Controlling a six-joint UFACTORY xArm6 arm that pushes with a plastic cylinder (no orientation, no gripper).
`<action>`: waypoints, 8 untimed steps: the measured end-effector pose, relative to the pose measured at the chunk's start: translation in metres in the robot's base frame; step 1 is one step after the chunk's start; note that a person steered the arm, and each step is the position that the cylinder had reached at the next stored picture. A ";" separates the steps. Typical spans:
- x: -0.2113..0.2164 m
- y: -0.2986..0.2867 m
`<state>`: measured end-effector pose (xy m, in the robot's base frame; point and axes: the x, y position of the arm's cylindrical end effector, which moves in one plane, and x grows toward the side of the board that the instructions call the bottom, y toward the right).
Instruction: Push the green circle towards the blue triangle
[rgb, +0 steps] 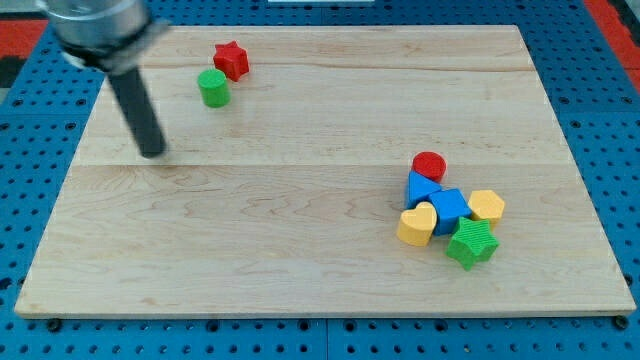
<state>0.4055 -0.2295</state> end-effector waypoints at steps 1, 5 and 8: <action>-0.071 -0.026; -0.050 0.185; 0.009 0.209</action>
